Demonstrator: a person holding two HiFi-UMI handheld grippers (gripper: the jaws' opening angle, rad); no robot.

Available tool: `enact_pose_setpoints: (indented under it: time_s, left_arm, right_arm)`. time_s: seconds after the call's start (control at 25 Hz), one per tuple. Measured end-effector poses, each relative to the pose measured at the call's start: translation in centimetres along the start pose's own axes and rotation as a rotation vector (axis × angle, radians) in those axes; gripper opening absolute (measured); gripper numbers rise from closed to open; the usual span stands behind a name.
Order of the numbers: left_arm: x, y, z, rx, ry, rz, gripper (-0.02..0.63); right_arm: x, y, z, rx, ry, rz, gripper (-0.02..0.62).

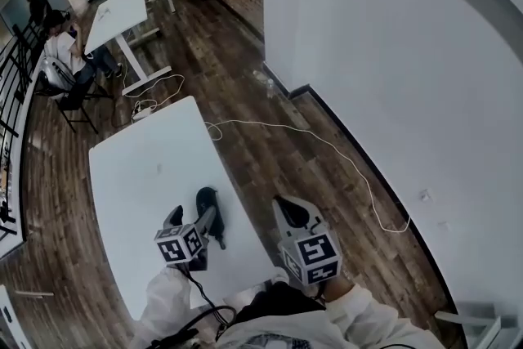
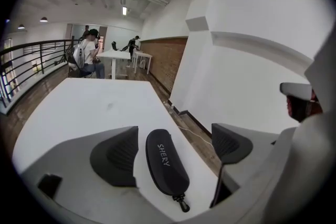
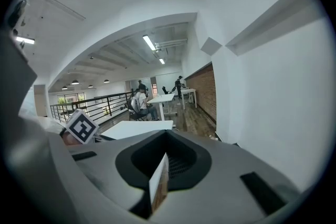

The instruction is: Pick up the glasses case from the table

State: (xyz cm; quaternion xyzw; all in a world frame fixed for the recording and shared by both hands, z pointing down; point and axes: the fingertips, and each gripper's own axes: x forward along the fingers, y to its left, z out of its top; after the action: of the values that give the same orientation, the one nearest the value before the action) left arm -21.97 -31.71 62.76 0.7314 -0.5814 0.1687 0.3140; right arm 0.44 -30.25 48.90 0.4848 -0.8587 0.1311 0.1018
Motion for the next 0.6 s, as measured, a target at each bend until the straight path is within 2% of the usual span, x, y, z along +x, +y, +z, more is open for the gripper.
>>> enact_pose_setpoints:
  time_s: [0.24, 0.44, 0.6]
  left_arm:
    - [4.7, 2.8, -4.3, 0.028, 0.183, 0.141, 0.454]
    - [7.1, 3.1, -5.7, 0.024, 0.255, 0.162, 0.454]
    - [8.3, 3.9, -7.3, 0.041, 0.313, 0.213, 0.454]
  right_arm:
    - [-1.4, -3.7, -0.7, 0.012, 0.021, -0.063, 0.006]
    - [-1.8, -5.1, -1.1, 0.013, 0.036, -0.084, 0.006]
    - [-2.3, -6.1, -1.3, 0.014, 0.04, -0.093, 0.006]
